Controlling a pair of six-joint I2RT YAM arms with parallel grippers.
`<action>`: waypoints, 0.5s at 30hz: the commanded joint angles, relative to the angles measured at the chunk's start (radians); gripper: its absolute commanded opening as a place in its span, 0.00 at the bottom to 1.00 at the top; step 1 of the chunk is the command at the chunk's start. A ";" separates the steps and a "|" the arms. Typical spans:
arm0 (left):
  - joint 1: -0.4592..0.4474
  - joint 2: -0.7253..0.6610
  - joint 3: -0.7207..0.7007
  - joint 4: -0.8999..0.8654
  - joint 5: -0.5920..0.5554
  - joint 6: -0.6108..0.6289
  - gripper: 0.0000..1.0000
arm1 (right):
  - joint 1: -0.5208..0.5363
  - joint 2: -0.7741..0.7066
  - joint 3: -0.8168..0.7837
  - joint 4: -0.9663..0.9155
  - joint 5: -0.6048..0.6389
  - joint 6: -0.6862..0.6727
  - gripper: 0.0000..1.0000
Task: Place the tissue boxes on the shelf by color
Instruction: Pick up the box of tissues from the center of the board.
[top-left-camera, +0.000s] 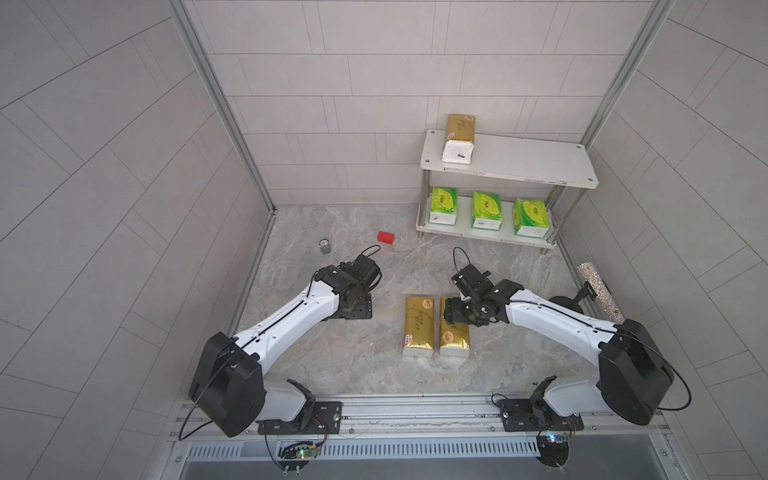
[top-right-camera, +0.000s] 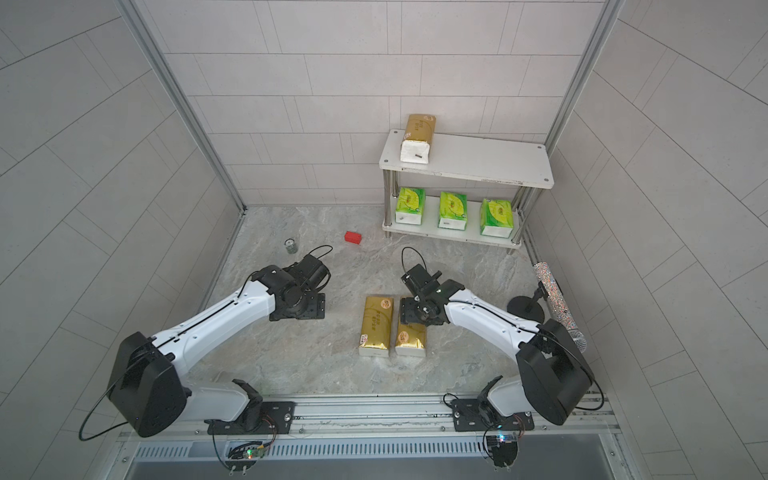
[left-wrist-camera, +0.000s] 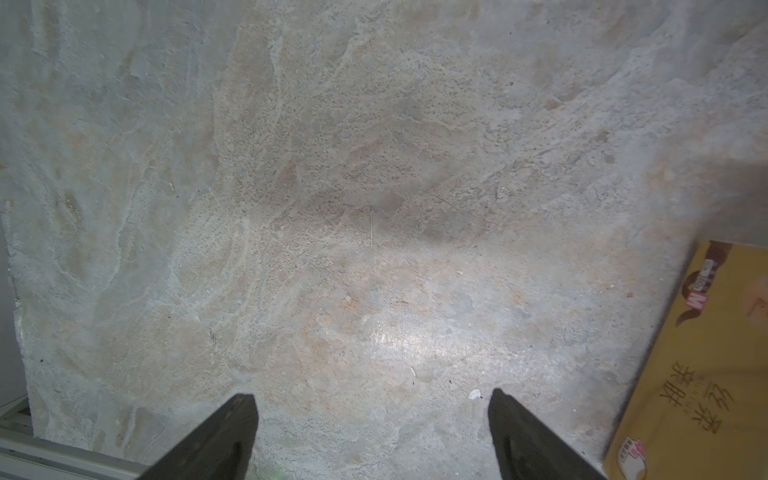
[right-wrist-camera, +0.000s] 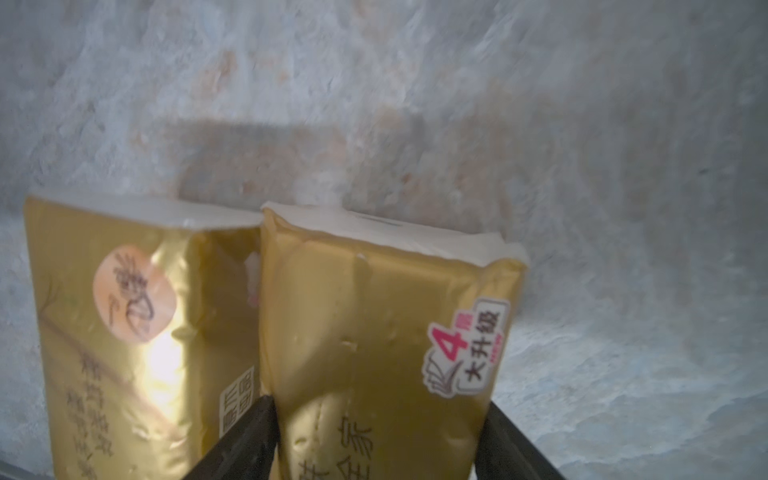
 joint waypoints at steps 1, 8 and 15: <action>-0.005 0.008 0.030 -0.034 -0.024 0.016 0.95 | -0.106 0.068 0.068 -0.021 -0.083 -0.176 0.76; -0.005 0.022 0.055 -0.052 -0.029 0.028 0.95 | -0.200 0.350 0.358 -0.165 -0.195 -0.422 0.81; -0.005 0.029 0.074 -0.069 -0.038 0.040 0.95 | -0.199 0.346 0.474 -0.154 -0.096 -0.435 0.92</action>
